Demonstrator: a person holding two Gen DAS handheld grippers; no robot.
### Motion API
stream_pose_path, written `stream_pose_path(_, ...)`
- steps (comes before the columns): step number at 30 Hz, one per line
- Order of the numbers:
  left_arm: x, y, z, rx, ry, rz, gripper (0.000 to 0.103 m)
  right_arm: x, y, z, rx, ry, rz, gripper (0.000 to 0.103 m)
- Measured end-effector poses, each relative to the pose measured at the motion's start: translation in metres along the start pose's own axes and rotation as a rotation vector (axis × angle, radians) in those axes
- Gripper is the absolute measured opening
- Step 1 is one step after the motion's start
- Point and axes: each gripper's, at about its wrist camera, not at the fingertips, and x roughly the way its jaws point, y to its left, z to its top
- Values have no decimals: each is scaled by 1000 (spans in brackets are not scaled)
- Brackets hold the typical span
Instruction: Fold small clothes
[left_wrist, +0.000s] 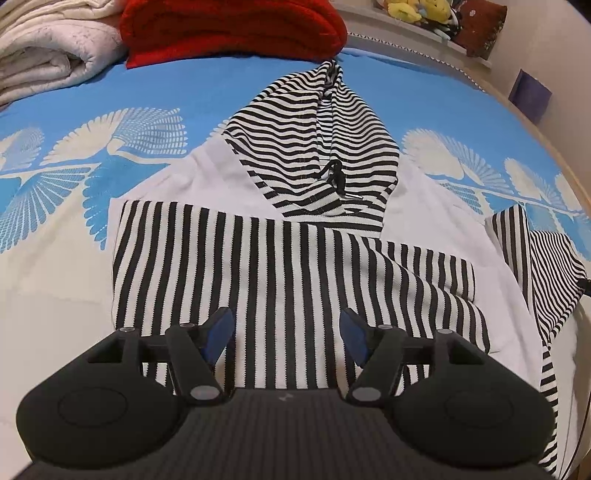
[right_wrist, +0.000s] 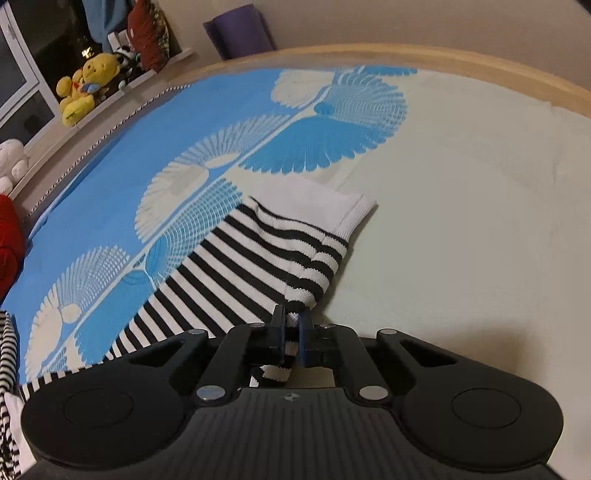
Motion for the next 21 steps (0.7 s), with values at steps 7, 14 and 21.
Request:
stream_pose_path(7,-1,3,0,5,2,0,69,5,-1,0,27,32,-73,5)
stream_pose_path(14,-6,12,2,-14,0,0,69,-18,24,2,-27,-84,-125,4)
stream_pose_path(21,-15,26,5,-53,-8,-11,69,-86,125,-29,-466,-390,15,3)
